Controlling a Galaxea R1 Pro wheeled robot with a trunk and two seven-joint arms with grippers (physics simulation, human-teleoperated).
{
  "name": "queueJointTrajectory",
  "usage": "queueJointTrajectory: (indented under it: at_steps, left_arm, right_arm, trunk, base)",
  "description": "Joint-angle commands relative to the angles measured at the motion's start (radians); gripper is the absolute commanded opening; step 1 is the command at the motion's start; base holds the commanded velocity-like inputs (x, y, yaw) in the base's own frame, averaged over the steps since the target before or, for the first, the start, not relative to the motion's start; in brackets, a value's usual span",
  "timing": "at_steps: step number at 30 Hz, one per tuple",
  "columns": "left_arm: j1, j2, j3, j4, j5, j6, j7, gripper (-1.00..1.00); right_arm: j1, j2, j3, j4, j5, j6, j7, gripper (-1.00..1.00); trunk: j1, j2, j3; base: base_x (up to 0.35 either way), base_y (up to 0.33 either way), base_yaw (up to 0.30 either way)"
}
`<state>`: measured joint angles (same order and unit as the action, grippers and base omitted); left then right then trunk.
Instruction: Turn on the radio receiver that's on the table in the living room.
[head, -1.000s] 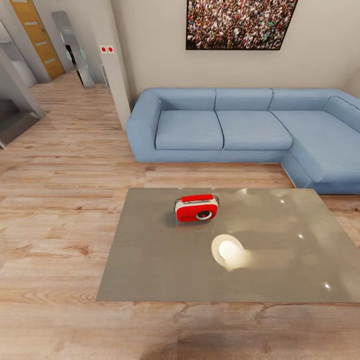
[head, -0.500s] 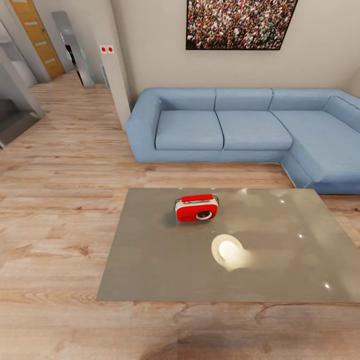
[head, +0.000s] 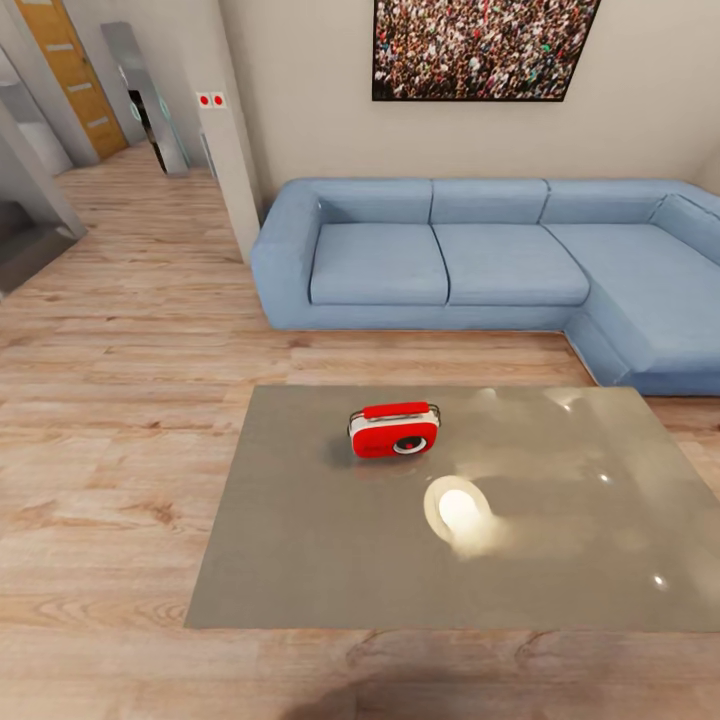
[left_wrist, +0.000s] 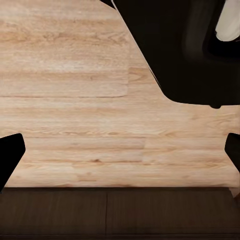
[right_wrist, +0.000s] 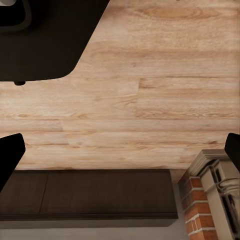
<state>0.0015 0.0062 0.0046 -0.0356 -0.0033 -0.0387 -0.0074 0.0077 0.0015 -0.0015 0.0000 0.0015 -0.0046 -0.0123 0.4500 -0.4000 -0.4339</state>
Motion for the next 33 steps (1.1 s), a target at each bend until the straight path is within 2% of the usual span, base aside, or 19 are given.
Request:
queueJointTrajectory:
  at_steps: [1,14,33]
  left_arm:
    - [0.000,0.000,0.000,0.000,0.000,0.000,0.000,1.00]
    - [0.000,0.000,0.000,0.000,0.000,0.000,0.004,1.00]
    - [0.000,0.000,0.000,0.000,0.000,0.000,-0.001,1.00]
  right_arm:
    - [0.000,0.000,0.000,0.000,0.000,0.000,0.000,1.00]
    - [0.000,0.000,0.000,0.000,0.000,0.000,0.000,1.00]
    - [0.000,0.000,0.000,0.000,0.000,0.000,0.000,1.00]
  trunk:
    - [0.000,0.000,0.000]
    - [0.000,0.000,0.000]
    - [0.000,0.000,0.000]
  base:
    - [0.025,0.000,0.000]
    - [0.015,0.000,0.000]
    - [0.256,0.000,0.000]
